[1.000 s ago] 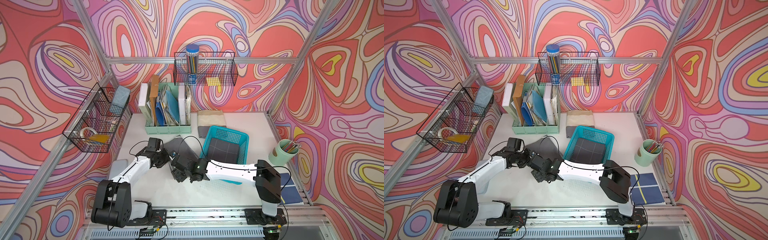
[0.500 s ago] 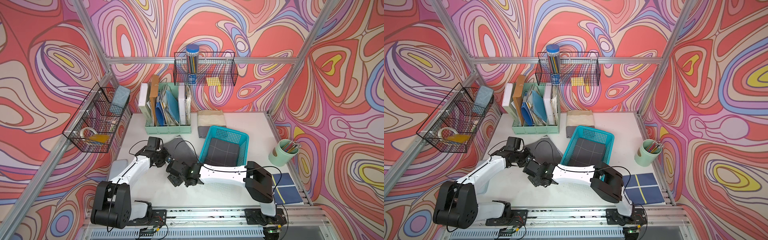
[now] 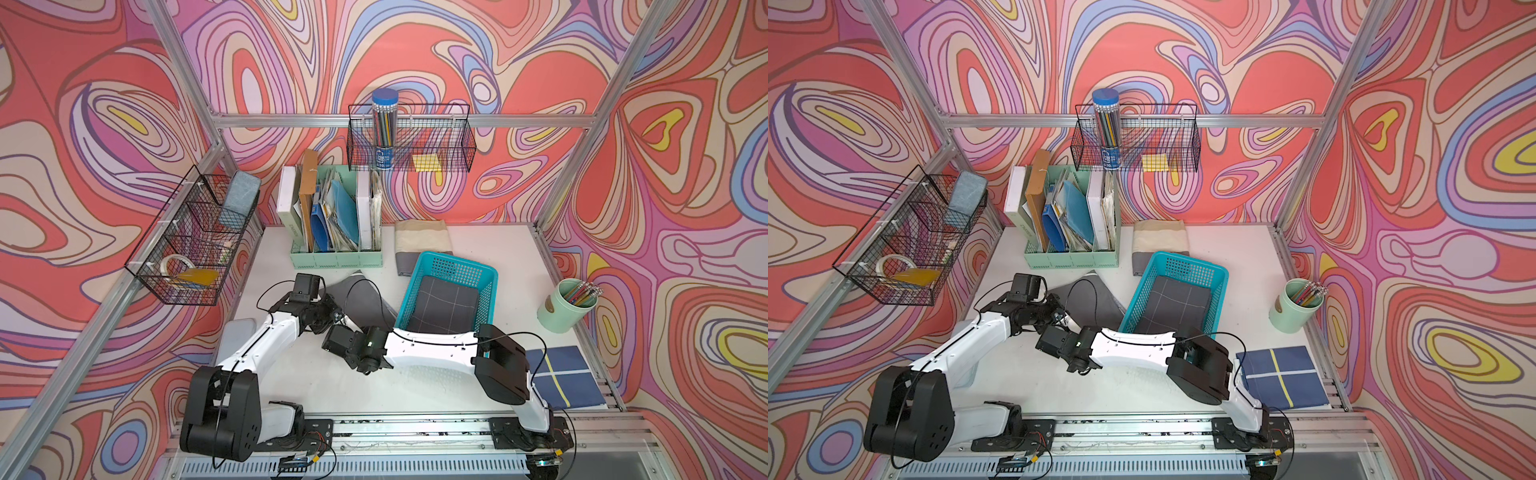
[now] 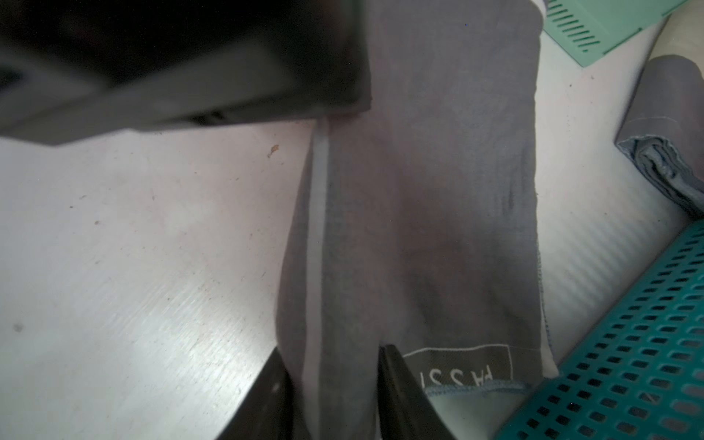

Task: Put the folded pillowcase in the basket
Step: Pick up the pillowcase from the center of the board.

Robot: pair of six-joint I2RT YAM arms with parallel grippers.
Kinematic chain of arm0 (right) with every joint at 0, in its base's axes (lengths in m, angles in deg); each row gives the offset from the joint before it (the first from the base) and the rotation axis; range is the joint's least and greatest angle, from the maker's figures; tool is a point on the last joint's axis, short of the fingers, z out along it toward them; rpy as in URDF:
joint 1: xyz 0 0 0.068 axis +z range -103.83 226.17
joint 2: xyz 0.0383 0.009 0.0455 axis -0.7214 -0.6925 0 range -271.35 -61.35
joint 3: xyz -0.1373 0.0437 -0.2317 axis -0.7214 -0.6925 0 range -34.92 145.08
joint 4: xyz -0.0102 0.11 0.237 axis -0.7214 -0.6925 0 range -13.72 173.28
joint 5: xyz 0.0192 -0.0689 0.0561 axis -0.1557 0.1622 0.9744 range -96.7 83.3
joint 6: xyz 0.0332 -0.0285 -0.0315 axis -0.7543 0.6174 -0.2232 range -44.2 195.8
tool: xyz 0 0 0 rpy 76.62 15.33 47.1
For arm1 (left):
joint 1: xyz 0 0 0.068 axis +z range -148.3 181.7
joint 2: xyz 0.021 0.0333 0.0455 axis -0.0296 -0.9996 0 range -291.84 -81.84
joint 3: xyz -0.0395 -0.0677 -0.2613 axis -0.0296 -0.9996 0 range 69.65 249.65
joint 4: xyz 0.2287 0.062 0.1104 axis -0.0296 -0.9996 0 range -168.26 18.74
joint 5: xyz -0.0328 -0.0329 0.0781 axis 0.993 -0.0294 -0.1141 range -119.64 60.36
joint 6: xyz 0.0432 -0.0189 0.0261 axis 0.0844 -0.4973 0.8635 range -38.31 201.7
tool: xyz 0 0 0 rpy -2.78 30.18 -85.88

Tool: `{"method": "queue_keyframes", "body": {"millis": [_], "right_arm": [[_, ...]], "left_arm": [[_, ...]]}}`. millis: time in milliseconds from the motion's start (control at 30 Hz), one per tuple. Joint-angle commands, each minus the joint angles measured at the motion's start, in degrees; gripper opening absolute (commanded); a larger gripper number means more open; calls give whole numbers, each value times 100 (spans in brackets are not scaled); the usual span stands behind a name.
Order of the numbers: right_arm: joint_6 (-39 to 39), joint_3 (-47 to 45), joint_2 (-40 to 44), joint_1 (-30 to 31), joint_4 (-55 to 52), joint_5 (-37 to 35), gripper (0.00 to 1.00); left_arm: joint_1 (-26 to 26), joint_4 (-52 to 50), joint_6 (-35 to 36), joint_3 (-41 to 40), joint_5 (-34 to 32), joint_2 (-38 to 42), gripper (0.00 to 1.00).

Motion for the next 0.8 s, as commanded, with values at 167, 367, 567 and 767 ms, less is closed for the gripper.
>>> {"method": "queue_keyframes", "body": {"millis": [167,367,567,767], "right_arm": [[65,-126,123,-26,301,-331,21],[34,-170,150,-23,407,-215,15],[34,-236,223,-23,520,-249,10],[92,-150,181,-23,488,-249,7]], "left_arm": [[-45,-231,78,55,77,174,0],[-49,-288,140,26,1,137,30],[-48,-344,110,-95,-229,278,59],[-43,-602,139,-152,-221,339,75]]}}
